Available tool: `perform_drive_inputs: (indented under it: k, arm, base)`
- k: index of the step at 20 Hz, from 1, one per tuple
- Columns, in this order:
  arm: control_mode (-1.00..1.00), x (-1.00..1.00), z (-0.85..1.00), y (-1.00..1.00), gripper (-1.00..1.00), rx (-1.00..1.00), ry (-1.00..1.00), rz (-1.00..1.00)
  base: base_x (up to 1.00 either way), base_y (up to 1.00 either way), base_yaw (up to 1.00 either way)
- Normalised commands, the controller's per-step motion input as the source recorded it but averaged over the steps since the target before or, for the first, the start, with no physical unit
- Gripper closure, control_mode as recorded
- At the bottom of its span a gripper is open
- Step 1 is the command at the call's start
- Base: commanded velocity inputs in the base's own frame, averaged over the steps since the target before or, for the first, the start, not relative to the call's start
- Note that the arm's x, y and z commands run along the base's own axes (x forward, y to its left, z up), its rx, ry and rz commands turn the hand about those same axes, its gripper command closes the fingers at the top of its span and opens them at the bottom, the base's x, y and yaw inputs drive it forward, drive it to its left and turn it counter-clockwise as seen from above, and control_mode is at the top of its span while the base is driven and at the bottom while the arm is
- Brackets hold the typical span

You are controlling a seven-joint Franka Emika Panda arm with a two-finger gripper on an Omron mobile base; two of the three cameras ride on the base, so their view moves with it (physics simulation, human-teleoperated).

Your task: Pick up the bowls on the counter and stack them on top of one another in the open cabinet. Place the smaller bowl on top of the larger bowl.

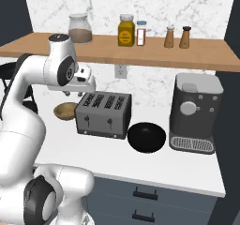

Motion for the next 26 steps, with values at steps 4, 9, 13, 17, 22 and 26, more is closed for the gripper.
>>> perform_drive_inputs:
  k: [4,9,13,17,22,26]
  arm:
    - [-1.0,-0.02,-0.04,0.05,-1.0,-0.04,0.0,0.0]
    - [-1.0,-0.35,-0.4,0.75,-1.0,-0.05,0.0,0.1]
    - [-1.0,0.04,-0.91,1.0,-1.0,-0.38,0.08,0.24]
    - [-1.0,0.4,-0.72,1.0,-1.0,-0.41,0.22,0.23]
    - [-1.0,0.93,-0.36,0.97,-1.0,-0.19,0.25,0.24]
    - [-1.0,1.0,-0.68,0.63,-1.0,-0.17,0.17,0.24]
  base:
    - [0.0,0.0,0.0]
    - [0.0,0.0,0.0]
    - [0.0,0.0,0.0]
    - [0.0,0.0,0.0]
    - [0.0,0.0,0.0]
    - [0.0,0.0,0.0]
